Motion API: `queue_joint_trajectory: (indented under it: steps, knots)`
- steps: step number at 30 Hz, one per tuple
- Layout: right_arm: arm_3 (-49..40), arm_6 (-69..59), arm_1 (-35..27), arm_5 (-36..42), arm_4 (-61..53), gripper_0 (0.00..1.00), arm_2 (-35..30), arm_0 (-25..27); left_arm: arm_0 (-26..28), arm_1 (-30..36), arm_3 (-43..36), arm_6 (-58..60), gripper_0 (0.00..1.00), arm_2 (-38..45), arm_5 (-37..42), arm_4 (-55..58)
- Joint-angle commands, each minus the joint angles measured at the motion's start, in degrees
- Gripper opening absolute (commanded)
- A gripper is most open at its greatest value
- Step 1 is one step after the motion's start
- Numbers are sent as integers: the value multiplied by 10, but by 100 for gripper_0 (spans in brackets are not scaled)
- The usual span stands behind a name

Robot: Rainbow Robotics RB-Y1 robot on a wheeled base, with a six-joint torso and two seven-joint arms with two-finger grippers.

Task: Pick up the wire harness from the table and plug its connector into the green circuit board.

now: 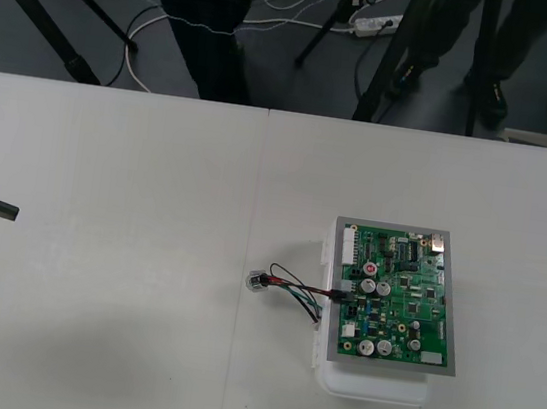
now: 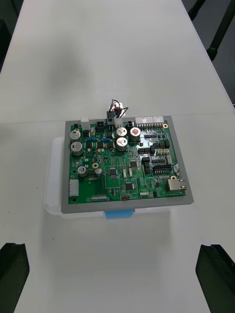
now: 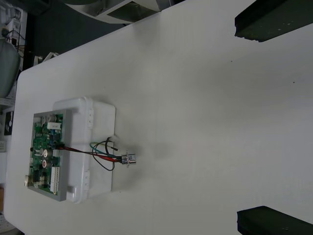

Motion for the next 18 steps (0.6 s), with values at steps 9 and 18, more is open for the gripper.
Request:
queue_joint_trajectory:
  steps: [9, 18]
  knots:
    - [1, -19, -2, -5, -9, 100, 8, -9, 13, 14, -8, 33, 99, 15, -26, 10]
    - [1, -19, -2, -5, -9, 100, 8, -9, 13, 14, -8, 33, 99, 15, -26, 10]
